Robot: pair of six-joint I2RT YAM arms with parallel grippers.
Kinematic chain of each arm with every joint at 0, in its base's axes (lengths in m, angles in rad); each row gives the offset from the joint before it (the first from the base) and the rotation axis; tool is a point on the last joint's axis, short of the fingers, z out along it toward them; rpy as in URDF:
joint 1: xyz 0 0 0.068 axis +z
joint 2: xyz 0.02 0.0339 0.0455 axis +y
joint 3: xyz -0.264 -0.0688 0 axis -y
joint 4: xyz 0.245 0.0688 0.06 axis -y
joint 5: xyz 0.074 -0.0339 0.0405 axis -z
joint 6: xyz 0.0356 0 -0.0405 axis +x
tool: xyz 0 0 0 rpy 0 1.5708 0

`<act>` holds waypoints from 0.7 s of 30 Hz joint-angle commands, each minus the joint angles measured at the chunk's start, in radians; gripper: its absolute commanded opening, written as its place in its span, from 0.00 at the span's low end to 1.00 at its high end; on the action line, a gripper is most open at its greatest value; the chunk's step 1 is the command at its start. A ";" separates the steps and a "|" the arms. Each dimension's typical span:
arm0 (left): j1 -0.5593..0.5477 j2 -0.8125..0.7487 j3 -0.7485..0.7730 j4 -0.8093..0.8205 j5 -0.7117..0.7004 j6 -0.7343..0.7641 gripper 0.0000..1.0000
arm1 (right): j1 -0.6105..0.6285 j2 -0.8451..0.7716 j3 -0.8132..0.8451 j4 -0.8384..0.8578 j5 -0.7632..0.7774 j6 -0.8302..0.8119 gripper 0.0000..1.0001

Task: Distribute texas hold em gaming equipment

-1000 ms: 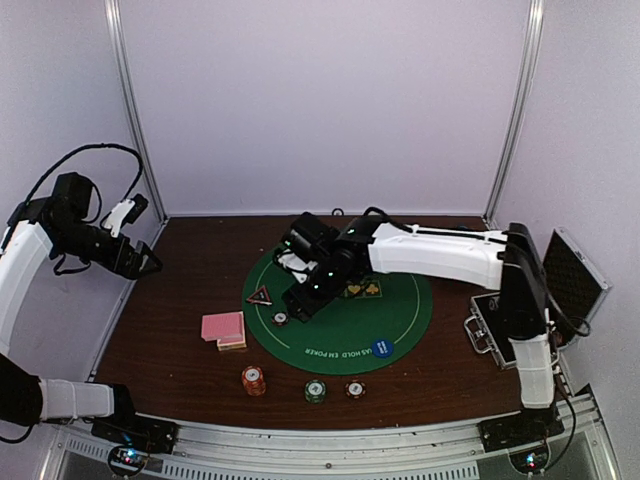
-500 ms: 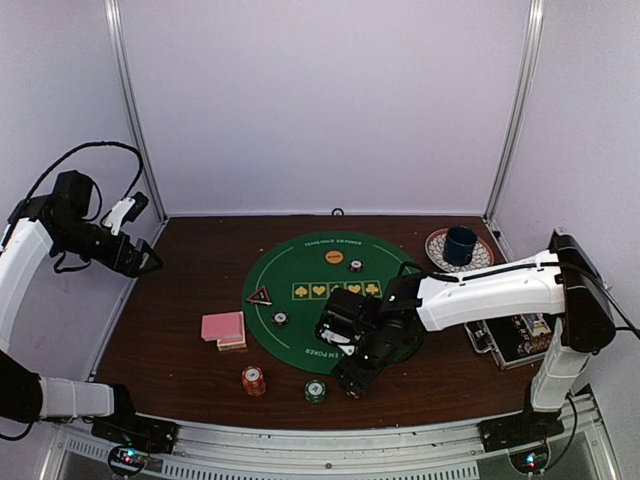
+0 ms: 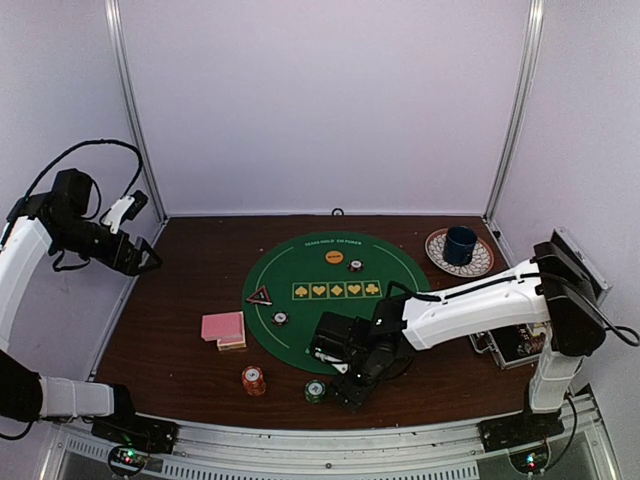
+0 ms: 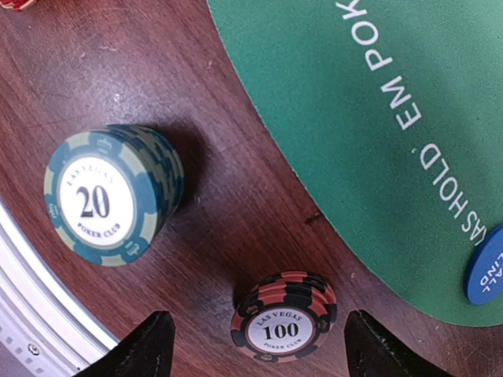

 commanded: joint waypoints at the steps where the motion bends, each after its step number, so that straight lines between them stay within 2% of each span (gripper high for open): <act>1: 0.003 0.001 0.029 -0.001 0.009 0.006 0.98 | 0.006 0.014 -0.016 0.024 0.038 0.014 0.79; 12: 0.002 0.006 0.032 -0.001 0.016 0.003 0.98 | 0.004 0.024 -0.032 0.034 0.047 0.007 0.77; 21: 0.003 0.008 0.033 -0.001 0.019 0.000 0.97 | -0.001 0.032 -0.029 0.041 0.047 -0.003 0.63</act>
